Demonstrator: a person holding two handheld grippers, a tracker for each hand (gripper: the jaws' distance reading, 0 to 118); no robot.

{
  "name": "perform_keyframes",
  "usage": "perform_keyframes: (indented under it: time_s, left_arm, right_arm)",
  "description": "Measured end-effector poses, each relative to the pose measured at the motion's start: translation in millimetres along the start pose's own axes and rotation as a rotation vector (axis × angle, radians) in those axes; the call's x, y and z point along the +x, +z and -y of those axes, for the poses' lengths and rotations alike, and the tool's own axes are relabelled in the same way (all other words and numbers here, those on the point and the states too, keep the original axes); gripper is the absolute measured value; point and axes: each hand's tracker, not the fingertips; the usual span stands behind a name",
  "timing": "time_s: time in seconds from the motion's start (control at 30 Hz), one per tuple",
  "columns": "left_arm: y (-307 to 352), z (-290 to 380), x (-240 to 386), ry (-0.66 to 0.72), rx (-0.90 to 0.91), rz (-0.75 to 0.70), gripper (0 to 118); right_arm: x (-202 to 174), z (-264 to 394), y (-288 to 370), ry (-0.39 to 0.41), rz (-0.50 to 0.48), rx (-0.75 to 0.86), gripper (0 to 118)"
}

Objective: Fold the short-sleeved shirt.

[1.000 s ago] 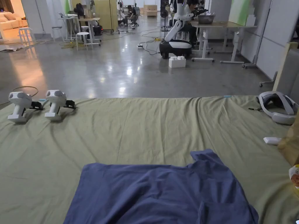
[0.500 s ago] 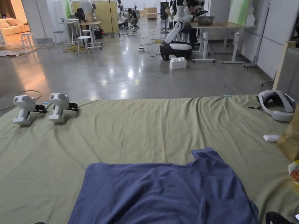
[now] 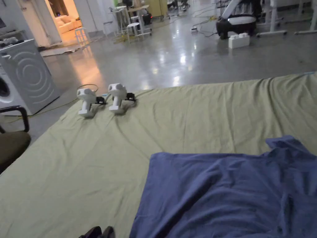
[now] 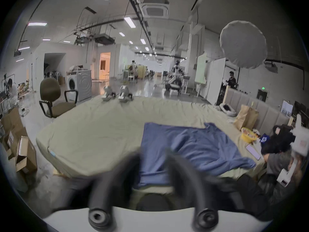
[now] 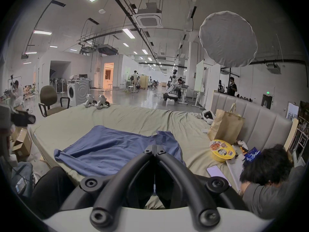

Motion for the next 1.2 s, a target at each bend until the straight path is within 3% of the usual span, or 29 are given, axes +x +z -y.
perform_keyframes:
  time_s: [0.03,0.07,0.17,0.33,0.47,0.57,0.63,0.7,0.73,0.83,0.9,1.0,1.03,1.1,1.13,1.17,1.2]
  left_arm:
    - [-15,12,-9,-0.011,-0.053,0.003,84]
    - [-29,23,-16,-0.015,-0.106,0.035,101]
    - [-76,66,-39,0.069,-0.200,0.158,97]
    - [-147,108,-79,0.244,-0.359,0.035,97]
    - [-166,114,-80,0.222,-0.371,0.025,87]
    - [-169,111,-67,0.096,-0.408,-0.001,81]
    - [-170,111,-59,0.013,-0.433,-0.027,63]
    - [-168,111,-51,-0.040,-0.431,-0.022,32]
    - [-169,112,-61,-0.040,-0.439,-0.017,21]
    - [-172,120,-40,-0.123,-0.448,0.028,9]
    - [-172,117,-5,-0.208,-0.494,0.006,8]
    - [-174,110,7,-0.139,-0.522,0.005,8]
    - [-187,118,-21,-0.130,-0.532,0.009,8]
    - [-184,118,-20,-0.154,-0.534,-0.004,8]
    - [-183,120,-16,-0.179,-0.543,-0.003,8]
    - [-187,118,-18,-0.201,-0.547,-0.006,8]
    - [-187,119,-18,-0.207,-0.548,-0.010,8]
  right_arm:
    - [2,2,-3,-0.021,-0.016,-0.022,2]
    - [4,6,-6,-0.038,-0.031,-0.039,2]
    - [5,14,-12,-0.081,-0.056,-0.075,2]
    - [2,23,-17,-0.084,-0.049,-0.121,2]
    - [5,27,-18,-0.073,-0.042,-0.153,2]
    - [9,31,-20,-0.085,-0.032,-0.171,2]
    - [12,33,-21,-0.099,-0.027,-0.180,2]
    - [14,36,-21,-0.106,-0.018,-0.183,2]
    - [16,37,-21,-0.108,-0.010,-0.187,2]
    - [23,41,-21,-0.114,0.014,-0.200,2]
    - [30,46,-21,-0.123,0.037,-0.215,2]
    - [45,59,-23,-0.146,0.065,-0.230,2]
    - [49,64,-23,-0.143,0.074,-0.225,4]
    - [52,73,-21,-0.058,0.120,-0.224,5]
    - [51,79,-18,0.023,0.139,-0.189,12]
    - [49,82,-15,0.086,0.142,-0.173,27]
    - [49,84,-16,0.123,0.147,-0.189,52]
